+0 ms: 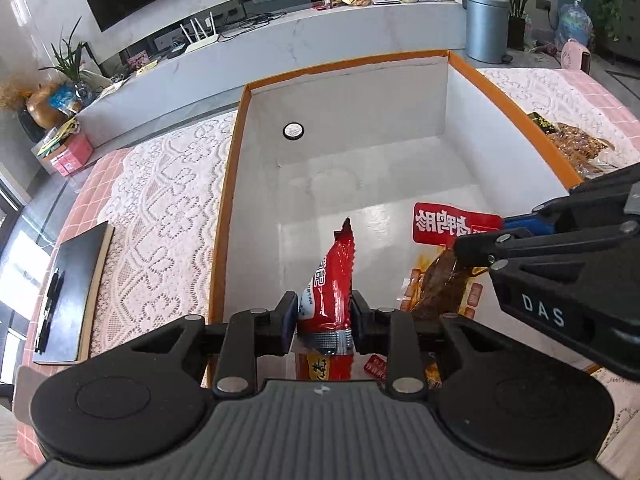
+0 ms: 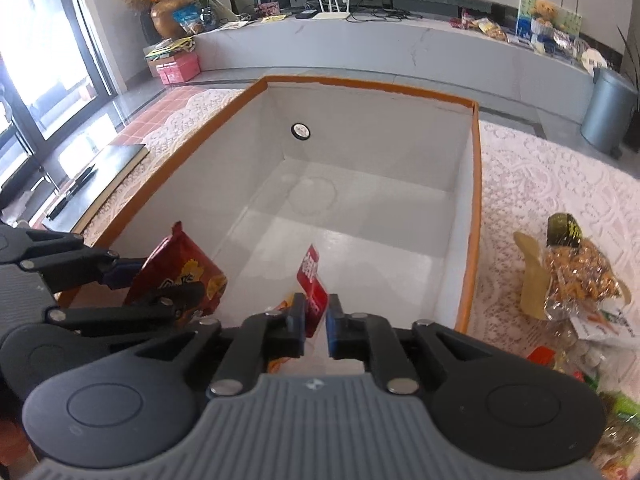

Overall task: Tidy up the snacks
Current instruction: 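Open both tools to drop the bags into the orange box, then move both tools back over the remaining snack pile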

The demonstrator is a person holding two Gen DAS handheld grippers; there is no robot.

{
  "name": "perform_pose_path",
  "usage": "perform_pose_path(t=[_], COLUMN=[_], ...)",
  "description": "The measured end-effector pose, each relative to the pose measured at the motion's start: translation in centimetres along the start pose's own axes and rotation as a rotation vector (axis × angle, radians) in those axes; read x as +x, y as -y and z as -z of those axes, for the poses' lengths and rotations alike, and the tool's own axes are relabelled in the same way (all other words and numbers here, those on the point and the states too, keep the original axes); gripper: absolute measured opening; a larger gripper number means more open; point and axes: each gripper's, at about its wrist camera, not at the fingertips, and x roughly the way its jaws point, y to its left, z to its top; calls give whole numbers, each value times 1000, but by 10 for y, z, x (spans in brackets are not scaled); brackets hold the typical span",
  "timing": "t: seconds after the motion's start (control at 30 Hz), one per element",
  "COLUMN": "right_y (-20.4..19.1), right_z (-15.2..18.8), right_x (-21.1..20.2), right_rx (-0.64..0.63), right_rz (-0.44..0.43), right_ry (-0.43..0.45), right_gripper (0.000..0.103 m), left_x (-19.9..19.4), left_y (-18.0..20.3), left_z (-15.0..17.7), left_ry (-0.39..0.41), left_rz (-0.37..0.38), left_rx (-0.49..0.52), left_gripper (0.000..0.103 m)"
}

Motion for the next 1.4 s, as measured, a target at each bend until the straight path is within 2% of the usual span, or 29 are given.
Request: perform_pose_path(t=[0.07,0.13,0.27,0.3,0.33,0.4,0.6,0.77,0.9,1.17,1.4], right_y=[-2,-3,-2,-1,-1,0,6,20,33,51,65], right_z=[0,1,2,2,2,1,3,6,13,39,77], right_x=[-1,-2,-7,-9,-11,-17,-40,-72,-106,-171,-211], right_rx=[-16,-24,-23,-22,-19,-10,8,45,84,171,276], right_rz=[1,10,21,21,25,31,47,60,95,153,175], right_ry=[-2,-4,5,9,14,31,66,134,212,356,402], right_gripper=[10,18,19,23,33,41,42,43,48,56,61], left_x=[-2,-5,-11,-13,-16,-21,-38,-58,-76,-121,-141], left_y=[2,5,9,10,11,12,17,22,23,31,45], left_z=[0,0,0,-1,-1,-1,-3,-3,-6,-7,0], left_ry=[0,11,30,33,39,53,111,169,238,396,448], left_rz=[-20,-40,-68,-70,-72,-79,-125,-119,-105,-6,106], left_rx=[7,18,45,51,56,62,102,105,71,-26,-63], left_gripper=[43,61,69,70,73,73,73,73,73,74,75])
